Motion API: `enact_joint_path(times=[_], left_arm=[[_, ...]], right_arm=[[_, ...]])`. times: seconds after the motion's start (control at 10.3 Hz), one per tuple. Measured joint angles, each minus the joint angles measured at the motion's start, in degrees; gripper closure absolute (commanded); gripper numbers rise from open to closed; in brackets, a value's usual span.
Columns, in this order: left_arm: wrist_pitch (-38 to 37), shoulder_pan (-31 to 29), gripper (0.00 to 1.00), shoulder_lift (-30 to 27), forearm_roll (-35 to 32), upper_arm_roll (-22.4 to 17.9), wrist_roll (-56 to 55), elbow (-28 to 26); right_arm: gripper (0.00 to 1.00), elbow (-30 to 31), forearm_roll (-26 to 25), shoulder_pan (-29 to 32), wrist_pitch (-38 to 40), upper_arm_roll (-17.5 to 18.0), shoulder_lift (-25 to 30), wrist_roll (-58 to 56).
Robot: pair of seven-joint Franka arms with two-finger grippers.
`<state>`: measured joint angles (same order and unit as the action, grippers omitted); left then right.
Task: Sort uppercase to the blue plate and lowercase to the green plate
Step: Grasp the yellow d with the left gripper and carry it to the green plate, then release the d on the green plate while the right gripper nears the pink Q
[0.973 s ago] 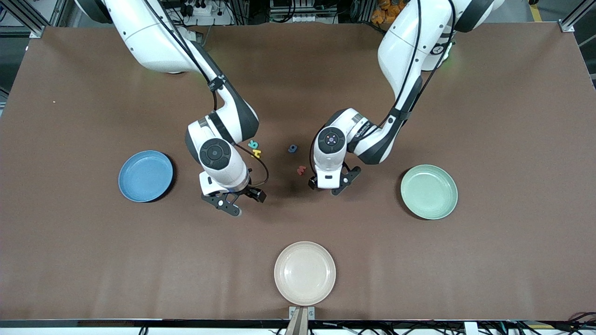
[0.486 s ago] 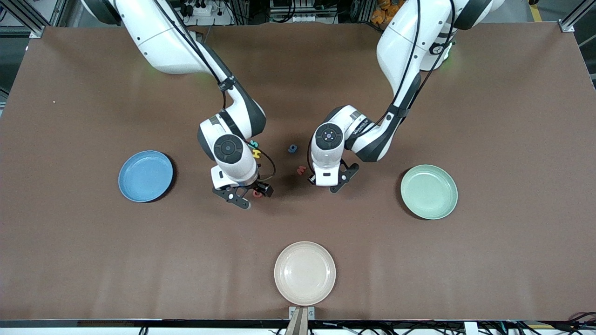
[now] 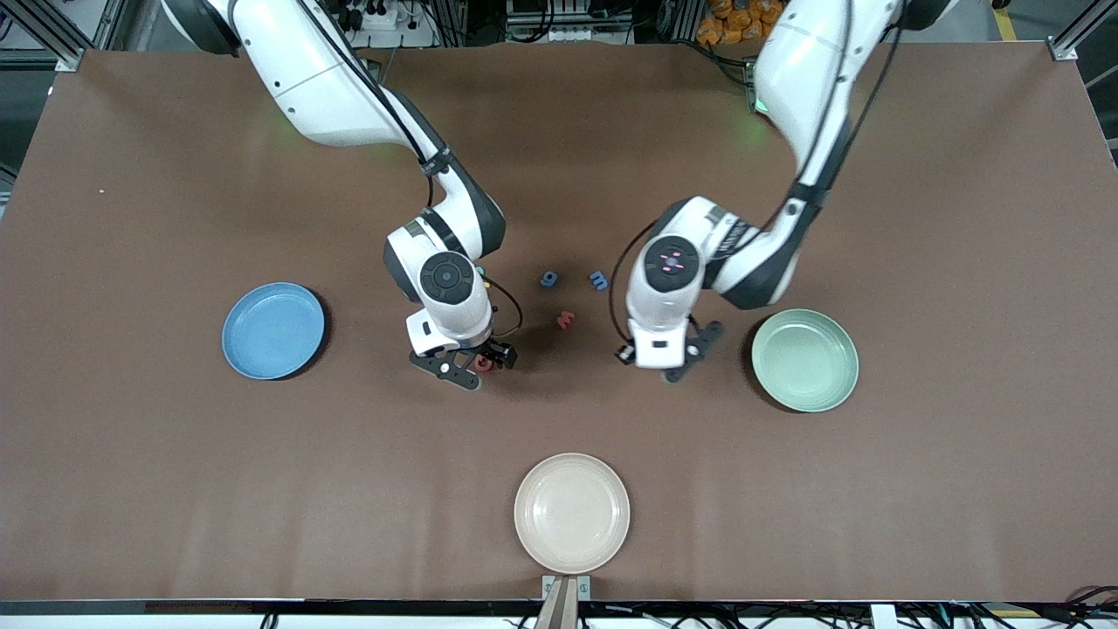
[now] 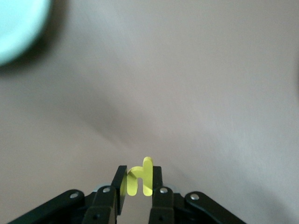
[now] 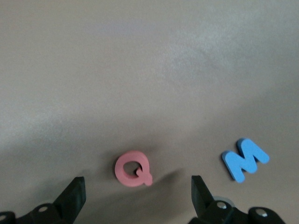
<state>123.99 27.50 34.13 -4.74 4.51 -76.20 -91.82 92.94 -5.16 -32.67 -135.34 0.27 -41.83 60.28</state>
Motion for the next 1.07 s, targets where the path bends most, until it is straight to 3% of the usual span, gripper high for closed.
enact_joint_path(times=[0.29,0.58,0.68,0.88,1.07], left_arm=[[-10.28,-11.6,1.0,-4.29,-0.63,-0.35,16.27,-1.15],[-10.64,-21.44,0.96,-2.08,-0.93,-0.33,24.95,-3.1],[-10.47,-22.8,0.86,-0.18,-0.93,-0.3,25.24,-3.39],[-9.41,-23.59,0.0,3.29,-0.93,-0.19,25.23,-3.38],[-9.45,-23.43,0.0,3.18,-0.93,0.51,25.22,-2.52]], right_arm=[[0.0,0.03,-1.41,0.02,-0.9,-0.17,-0.97,-1.62],[0.0,0.11,-1.48,0.15,-0.91,-0.35,-1.08,-3.95],[0.0,0.17,-1.48,0.13,-0.91,-0.34,-1.14,-4.2],[0.0,0.22,-1.48,0.07,-1.01,-0.32,-1.17,-4.37],[0.0,0.16,-1.48,0.06,-1.29,-0.28,-1.17,-4.39]])
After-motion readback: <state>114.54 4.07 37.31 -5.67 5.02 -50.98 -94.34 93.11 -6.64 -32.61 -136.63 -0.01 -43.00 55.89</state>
